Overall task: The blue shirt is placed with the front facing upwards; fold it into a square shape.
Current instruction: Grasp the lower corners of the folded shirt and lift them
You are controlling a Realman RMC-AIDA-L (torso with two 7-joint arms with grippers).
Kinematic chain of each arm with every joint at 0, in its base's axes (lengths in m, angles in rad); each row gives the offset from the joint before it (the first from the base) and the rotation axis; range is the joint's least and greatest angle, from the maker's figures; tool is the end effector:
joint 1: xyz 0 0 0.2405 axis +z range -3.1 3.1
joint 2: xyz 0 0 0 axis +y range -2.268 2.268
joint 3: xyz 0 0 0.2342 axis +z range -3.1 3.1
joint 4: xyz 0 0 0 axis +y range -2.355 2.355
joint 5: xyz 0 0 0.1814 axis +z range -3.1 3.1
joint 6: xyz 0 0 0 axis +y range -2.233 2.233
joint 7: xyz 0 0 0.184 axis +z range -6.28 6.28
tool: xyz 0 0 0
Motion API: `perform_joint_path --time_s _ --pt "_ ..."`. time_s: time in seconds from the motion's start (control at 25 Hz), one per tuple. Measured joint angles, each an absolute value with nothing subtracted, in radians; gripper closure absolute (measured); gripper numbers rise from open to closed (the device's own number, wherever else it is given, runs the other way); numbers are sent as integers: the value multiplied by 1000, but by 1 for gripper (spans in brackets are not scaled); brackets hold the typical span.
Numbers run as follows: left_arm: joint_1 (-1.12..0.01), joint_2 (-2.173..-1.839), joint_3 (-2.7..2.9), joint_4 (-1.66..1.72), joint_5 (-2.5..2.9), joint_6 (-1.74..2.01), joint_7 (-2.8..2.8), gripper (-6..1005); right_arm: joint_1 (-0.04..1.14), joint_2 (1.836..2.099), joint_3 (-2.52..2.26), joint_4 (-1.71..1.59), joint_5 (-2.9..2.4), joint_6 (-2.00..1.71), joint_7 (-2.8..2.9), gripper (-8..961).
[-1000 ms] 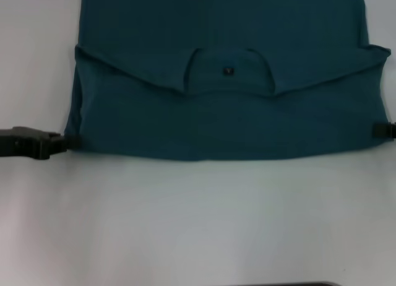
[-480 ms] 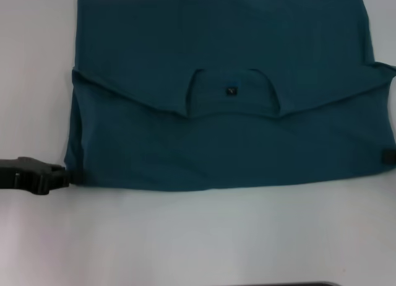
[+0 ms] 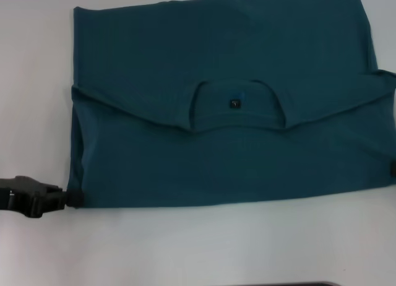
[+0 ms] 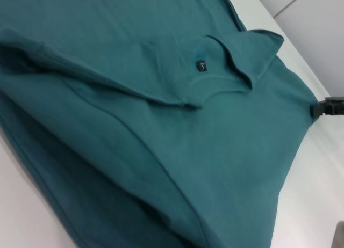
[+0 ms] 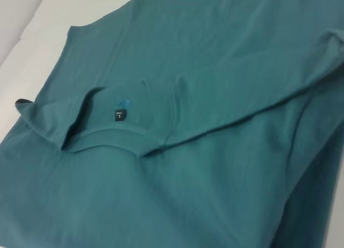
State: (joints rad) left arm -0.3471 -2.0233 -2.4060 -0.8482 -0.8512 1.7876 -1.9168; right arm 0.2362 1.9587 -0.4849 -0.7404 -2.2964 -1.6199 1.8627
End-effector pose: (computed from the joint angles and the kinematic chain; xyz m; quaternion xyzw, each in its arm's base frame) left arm -0.2833 0.2291 -0.0046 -0.8766 -0.4727 -0.0897 0.0131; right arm 0.3530 0.2227 0.0348 -0.7971 0.5635 0.1360 0.1694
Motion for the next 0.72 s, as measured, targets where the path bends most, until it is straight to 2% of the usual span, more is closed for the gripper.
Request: perform_joint_path --time_s 0.72 --pt "-332 -2023 -2408 -848 -848 1799 -1895 998 213 1959 -467 -733 -2306 -1658 1837 930"
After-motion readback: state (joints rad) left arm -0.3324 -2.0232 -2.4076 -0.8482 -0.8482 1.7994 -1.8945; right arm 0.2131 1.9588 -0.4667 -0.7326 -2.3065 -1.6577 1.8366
